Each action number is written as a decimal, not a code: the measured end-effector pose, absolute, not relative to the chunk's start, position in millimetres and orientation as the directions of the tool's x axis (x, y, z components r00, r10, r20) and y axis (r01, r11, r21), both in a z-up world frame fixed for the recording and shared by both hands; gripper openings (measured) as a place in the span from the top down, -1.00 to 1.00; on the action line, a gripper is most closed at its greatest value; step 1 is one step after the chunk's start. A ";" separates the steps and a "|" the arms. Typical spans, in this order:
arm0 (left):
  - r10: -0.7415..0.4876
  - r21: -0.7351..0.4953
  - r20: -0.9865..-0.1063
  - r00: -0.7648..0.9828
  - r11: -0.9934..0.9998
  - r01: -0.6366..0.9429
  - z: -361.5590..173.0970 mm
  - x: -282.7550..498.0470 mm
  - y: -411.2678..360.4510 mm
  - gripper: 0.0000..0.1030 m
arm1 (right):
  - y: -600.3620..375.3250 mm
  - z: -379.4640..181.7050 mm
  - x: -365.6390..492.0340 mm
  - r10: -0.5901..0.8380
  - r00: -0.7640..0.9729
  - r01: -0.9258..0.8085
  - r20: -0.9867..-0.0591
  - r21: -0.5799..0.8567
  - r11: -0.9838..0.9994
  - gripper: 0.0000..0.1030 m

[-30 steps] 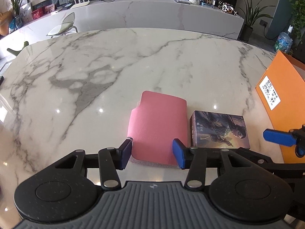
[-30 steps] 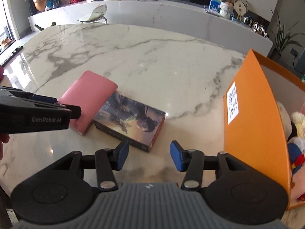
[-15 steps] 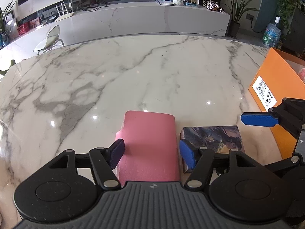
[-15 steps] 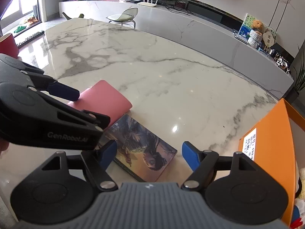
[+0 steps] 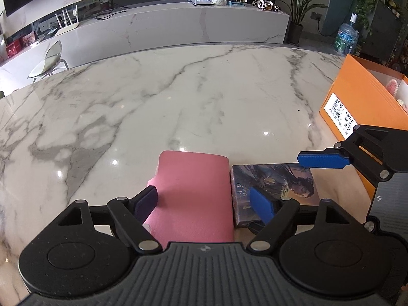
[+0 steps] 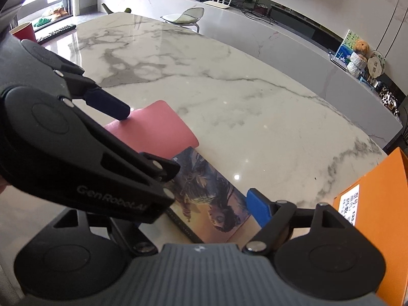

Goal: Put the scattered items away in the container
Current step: 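Grasp the pink wallet with left tool while right tool grasps photo card box, then lift the pink wallet and photo card box and carry them toward the orange box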

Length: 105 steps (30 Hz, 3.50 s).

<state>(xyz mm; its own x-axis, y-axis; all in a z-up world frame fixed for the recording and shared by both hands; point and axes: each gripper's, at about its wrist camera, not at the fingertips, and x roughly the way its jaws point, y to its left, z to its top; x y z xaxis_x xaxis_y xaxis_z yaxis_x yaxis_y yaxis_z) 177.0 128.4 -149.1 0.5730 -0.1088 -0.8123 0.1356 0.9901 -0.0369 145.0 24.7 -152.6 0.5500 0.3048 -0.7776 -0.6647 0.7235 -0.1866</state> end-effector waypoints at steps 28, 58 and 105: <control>-0.075 0.015 -0.838 0.540 0.987 0.160 -144.9 165.0 132.0 -0.58 | 14.5 -137.1 141.3 0.166 0.609 -0.628 -0.776 -0.344 0.698 -0.49; -0.036 0.014 -0.856 0.516 0.996 0.091 -167.4 184.2 134.4 -0.84 | 6.2 -153.8 160.1 0.183 0.543 -0.563 -0.819 -0.193 0.804 -0.36; -0.017 0.006 -0.853 0.522 0.999 0.041 -139.0 47.5 99.6 -0.80 | -53.5 -151.1 31.1 0.209 0.524 -0.433 -0.826 -0.047 0.900 -0.32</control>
